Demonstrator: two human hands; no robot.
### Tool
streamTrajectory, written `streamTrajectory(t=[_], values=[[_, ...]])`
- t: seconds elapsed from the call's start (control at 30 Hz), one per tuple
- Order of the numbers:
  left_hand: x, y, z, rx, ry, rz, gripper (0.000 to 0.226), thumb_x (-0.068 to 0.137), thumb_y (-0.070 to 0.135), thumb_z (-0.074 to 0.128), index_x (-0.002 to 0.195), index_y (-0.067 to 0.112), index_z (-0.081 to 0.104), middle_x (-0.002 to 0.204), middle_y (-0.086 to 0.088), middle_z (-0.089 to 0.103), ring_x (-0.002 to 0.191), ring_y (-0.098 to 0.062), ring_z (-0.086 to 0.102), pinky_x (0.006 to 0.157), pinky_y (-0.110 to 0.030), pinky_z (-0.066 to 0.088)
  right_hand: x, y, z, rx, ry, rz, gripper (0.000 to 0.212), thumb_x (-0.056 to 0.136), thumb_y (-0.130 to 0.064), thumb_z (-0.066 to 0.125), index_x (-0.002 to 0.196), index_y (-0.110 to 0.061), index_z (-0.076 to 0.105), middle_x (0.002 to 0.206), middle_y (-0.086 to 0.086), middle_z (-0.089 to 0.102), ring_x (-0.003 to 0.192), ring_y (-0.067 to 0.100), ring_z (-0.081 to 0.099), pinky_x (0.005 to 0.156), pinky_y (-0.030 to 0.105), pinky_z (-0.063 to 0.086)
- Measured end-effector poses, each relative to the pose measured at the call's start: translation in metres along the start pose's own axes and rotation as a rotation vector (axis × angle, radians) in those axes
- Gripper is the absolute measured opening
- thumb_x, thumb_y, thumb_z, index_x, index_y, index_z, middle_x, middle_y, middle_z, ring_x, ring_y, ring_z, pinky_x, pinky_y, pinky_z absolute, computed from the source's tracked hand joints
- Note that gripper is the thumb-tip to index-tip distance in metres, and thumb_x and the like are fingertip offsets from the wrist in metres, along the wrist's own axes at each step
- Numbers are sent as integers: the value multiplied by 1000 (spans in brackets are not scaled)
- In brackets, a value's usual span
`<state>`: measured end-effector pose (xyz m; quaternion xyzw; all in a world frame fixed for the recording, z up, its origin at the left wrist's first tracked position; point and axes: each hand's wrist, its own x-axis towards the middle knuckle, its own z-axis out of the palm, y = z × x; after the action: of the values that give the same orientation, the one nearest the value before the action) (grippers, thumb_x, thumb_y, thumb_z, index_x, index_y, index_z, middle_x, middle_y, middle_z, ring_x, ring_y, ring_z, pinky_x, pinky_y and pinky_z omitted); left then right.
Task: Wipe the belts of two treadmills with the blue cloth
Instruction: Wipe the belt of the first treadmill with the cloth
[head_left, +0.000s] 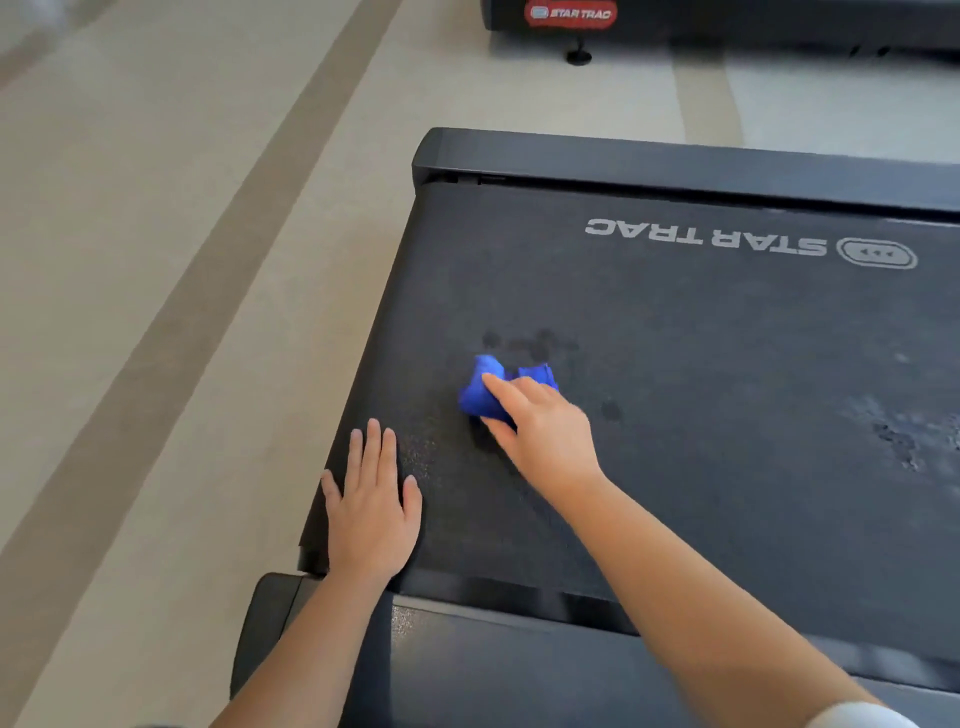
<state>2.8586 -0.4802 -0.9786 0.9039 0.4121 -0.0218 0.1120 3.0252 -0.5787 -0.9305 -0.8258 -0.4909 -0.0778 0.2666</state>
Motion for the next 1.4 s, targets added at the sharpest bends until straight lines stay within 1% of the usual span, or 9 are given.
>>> streamTrajectory(t=[0.07, 0.13, 0.3, 0.4, 0.67, 0.8, 1.0, 1.17, 1.4], values=[[2, -1, 2, -1, -9, 2, 64, 89, 40, 18, 147, 13, 19, 156, -2, 9, 142, -17, 4, 108, -55, 21, -22, -6, 21, -34, -97, -100, 43, 57, -26, 86, 96, -15, 72, 80, 3, 65, 65, 26, 60, 45, 29, 46], [4, -5, 2, -31, -6, 23, 66, 89, 43, 11, 147, 15, 20, 155, 1, 6, 141, -14, 1, 108, -53, 21, -31, -7, 24, -48, -135, -154, 40, 65, -39, 78, 97, -17, 71, 93, 5, 65, 76, 28, 60, 55, 33, 47], [18, -30, 1, -72, 16, 128, 55, 91, 35, 28, 137, 10, 43, 147, -5, 34, 134, -19, 31, 92, -54, 44, -26, 13, 28, -128, -232, -223, 57, 79, -60, 46, 124, -26, 58, 136, 8, 51, 126, 33, 41, 97, 60, 32], [21, -30, 1, -76, 37, 82, 56, 90, 34, 29, 139, 7, 40, 148, -8, 34, 134, -22, 35, 92, -52, 43, -30, 17, 46, -167, -302, -268, 62, 81, -64, 41, 134, -31, 42, 144, 6, 43, 132, 35, 32, 93, 69, 30], [19, -29, 5, -46, 47, 48, 59, 90, 35, 28, 141, 5, 34, 150, -10, 30, 136, -26, 32, 92, -48, 45, 73, 5, 95, -123, -309, -295, 56, 82, -60, 40, 125, -30, 59, 138, 6, 51, 122, 40, 49, 88, 68, 34], [19, -26, 4, -16, 61, 40, 59, 91, 36, 27, 142, 5, 32, 150, -10, 30, 136, -26, 33, 90, -49, 46, 129, 3, 119, -140, -379, -204, 57, 85, -62, 41, 134, -34, 50, 149, 3, 37, 134, 38, 33, 99, 66, 22], [19, -26, 5, -10, 69, 40, 59, 90, 34, 29, 141, 4, 32, 150, -11, 30, 135, -27, 33, 88, -51, 47, 71, 2, 99, -81, -280, -267, 52, 82, -55, 42, 124, -29, 60, 137, 6, 52, 123, 37, 48, 93, 65, 34], [20, -26, 4, -33, 79, 53, 58, 88, 32, 31, 139, 5, 31, 149, -12, 32, 134, -29, 35, 86, -52, 49, -8, -2, 68, -60, -255, -362, 51, 83, -56, 45, 128, -34, 49, 138, 4, 50, 125, 32, 43, 94, 62, 37], [20, -26, 6, -13, 72, 44, 60, 89, 33, 29, 140, 3, 36, 150, -12, 30, 135, -28, 34, 89, -51, 48, 66, 14, 94, -121, -306, -349, 55, 76, -60, 43, 121, -33, 62, 136, 7, 53, 117, 39, 52, 87, 68, 37]])
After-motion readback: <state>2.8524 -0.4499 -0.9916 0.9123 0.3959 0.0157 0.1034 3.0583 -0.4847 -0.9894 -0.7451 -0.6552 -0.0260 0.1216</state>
